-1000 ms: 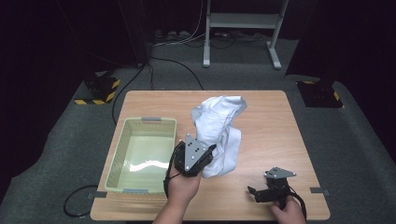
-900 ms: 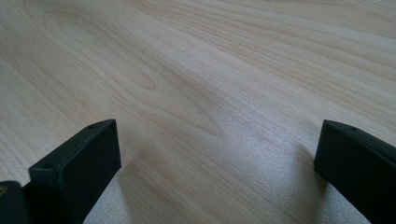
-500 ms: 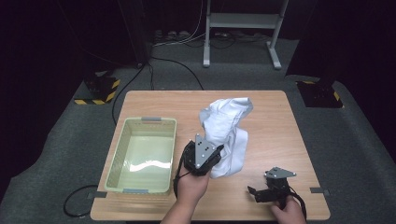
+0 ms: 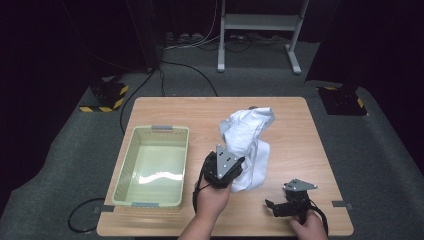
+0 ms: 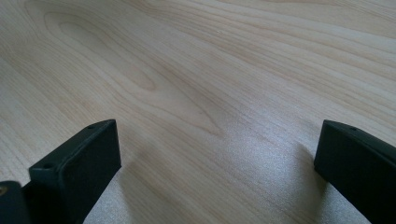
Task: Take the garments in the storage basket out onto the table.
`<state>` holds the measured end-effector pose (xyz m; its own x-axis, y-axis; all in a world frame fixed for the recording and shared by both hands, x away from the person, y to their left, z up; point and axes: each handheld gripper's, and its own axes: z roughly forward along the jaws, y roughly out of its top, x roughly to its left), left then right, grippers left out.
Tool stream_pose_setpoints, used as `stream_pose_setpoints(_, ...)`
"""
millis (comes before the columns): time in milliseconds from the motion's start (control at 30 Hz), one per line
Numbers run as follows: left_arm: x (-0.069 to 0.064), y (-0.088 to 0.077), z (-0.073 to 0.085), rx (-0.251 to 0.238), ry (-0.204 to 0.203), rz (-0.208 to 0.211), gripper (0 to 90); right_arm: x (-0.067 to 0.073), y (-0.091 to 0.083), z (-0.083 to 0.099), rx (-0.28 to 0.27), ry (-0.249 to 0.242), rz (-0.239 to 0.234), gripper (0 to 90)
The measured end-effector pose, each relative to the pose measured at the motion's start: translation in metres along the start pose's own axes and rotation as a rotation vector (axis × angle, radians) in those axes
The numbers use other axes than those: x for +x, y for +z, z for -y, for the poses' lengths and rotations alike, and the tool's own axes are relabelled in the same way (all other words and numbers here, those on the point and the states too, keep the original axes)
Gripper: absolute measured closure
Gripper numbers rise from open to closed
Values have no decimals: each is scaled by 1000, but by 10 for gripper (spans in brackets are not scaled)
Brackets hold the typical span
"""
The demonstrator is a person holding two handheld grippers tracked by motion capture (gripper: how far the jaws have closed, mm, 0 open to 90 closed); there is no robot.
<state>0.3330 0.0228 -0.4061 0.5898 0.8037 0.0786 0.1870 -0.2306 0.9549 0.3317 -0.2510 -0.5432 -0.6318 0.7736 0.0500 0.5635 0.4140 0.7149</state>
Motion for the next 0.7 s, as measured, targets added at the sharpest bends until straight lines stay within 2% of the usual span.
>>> stream_pose_setpoints(367,-5,14,11,33,-6,7,647,0,0,0,0,-1,1,0)
stream_pose_setpoints(700,-3,34,33,101,-33,9,647,0,0,0,-1,0,0,0)
